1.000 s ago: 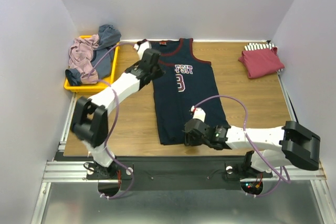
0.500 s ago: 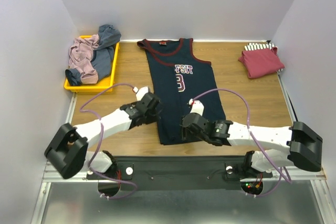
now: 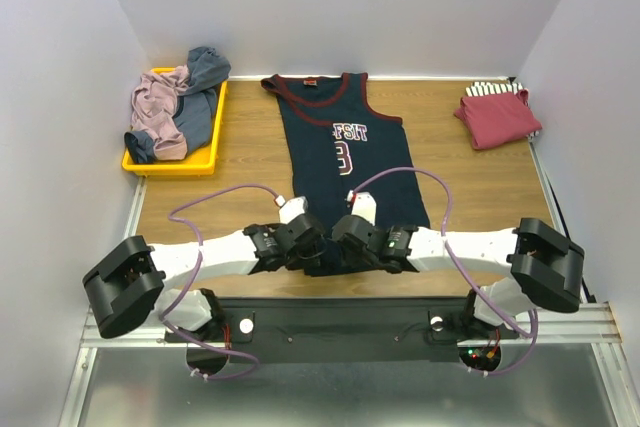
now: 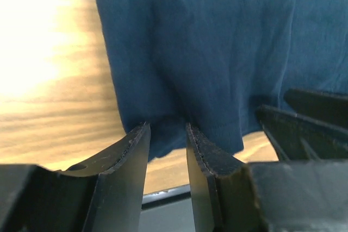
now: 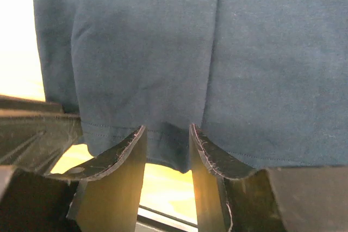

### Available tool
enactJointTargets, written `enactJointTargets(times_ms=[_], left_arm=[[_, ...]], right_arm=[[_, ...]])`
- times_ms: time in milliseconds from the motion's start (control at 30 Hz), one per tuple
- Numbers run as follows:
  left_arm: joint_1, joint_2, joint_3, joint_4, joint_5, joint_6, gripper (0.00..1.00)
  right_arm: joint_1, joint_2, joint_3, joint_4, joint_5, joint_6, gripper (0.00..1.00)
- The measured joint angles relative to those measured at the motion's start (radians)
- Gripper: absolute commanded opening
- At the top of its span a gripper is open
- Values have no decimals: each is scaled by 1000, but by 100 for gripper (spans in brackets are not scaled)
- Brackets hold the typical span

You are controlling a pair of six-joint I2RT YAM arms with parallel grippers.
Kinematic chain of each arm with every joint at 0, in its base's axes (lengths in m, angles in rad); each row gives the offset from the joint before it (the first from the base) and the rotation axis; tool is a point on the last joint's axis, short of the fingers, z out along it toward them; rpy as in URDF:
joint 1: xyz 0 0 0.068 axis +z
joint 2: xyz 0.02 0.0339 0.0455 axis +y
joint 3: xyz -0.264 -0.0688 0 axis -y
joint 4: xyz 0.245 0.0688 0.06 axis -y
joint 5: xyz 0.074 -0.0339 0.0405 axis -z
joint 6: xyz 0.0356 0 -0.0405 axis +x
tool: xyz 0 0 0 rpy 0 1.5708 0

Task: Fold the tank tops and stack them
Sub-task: Fold the tank top

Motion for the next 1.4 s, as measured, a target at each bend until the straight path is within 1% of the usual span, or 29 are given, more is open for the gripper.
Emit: enactJointTargets(times_ms=[133, 200, 267, 333, 367, 433, 467, 600, 633, 800, 933, 1133, 1333, 1367, 1400], left_arm=[[-22, 0, -5, -6, -1, -23, 45], [-29, 1, -6, -12, -5, -31, 41], [-38, 8, -6, -21, -12, -41, 35], [-47, 25, -6, -38, -26, -53, 30], [-50, 32, -6, -44, -31, -57, 26], [-56, 44, -2, -53, -46, -69, 20], [-59, 51, 2, -60, -56, -71, 14], [-69, 72, 21, -77, -76, -88, 1], [-70, 72, 21, -78, -79, -93, 0], [-71, 68, 21, -95, -92, -131, 0], [-71, 49, 18, -139, -109, -171, 0], [-66, -41, -8, -193, -111, -250, 0], [-23, -139, -34, -208, -79, -291, 0], [-14, -156, -42, -211, -75, -294, 3], [-4, -178, -51, -216, -71, -294, 8]], right_arm=[[0, 1, 0, 0, 5, 0, 41], [-1, 3, 0, 0, 5, 0, 41], [-2, 8, -2, 2, 5, 1, 39], [-5, 15, -4, 2, 5, 1, 39], [-5, 21, -7, 3, 5, 1, 39], [-5, 26, -14, 6, 5, 1, 39], [-5, 27, -18, 9, 4, 1, 38], [-5, 39, -39, 11, 4, 4, 36], [-5, 40, -46, 16, 5, 5, 36], [-5, 40, -54, 37, 5, 8, 35], [-5, 40, -56, 50, 3, 9, 35], [-5, 40, -67, 79, -3, 13, 35], [-5, 40, -70, 95, -10, 16, 34], [-5, 40, -71, 96, -10, 16, 34], [-5, 40, -72, 98, -11, 16, 34]])
